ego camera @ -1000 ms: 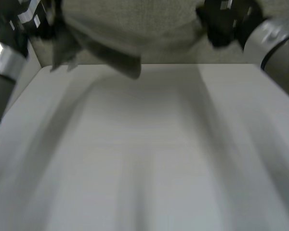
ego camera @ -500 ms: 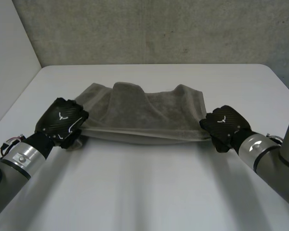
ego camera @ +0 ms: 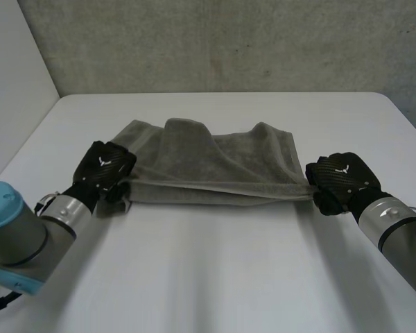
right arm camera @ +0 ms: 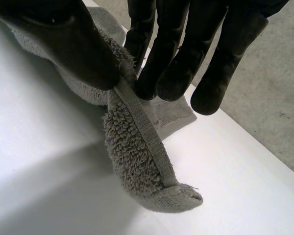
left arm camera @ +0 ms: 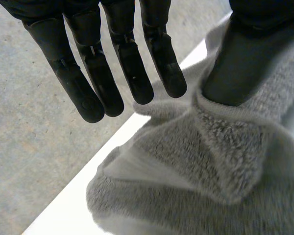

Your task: Fold the towel.

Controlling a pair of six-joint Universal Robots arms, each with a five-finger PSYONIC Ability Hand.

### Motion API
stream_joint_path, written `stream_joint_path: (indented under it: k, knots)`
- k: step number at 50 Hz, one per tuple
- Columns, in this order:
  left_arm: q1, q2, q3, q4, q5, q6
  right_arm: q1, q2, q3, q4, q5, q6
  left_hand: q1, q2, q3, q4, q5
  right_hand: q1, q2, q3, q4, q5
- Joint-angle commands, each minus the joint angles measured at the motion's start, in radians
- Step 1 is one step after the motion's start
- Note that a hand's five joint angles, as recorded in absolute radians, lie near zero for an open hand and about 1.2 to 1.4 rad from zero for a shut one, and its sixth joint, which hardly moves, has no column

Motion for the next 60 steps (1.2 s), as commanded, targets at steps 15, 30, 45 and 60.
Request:
stream_joint_path:
  k: [15,30,45,60]
  knots:
    - [-0.092,-0.066,0.083,-0.02,-0.087,-0.157,-0.086,0.0,-0.011,-0.064,0.048,0.175,-0.388,-0.388,-0.39,-0.388,-0.393,0.101,0.055,0.053,0.054,0.061]
    - [-0.09,-0.082,0.092,-0.015,-0.326,0.068,-0.092,-0.003,-0.01,-0.061,0.08,0.203,-0.379,-0.379,-0.381,-0.38,-0.384,0.101,0.055,0.053,0.054,0.061]
    - [-0.126,0.0,0.028,-0.095,-0.304,0.068,-0.086,-0.005,0.007,-0.063,0.068,0.203,0.152,0.152,0.15,0.152,0.147,0.101,0.055,0.053,0.054,0.061]
    - [-0.119,-0.049,0.06,-0.256,-0.244,0.071,-0.088,-0.005,0.006,-0.063,0.066,0.203,-0.608,-0.608,-0.609,-0.608,-0.612,0.101,0.055,0.053,0.054,0.061]
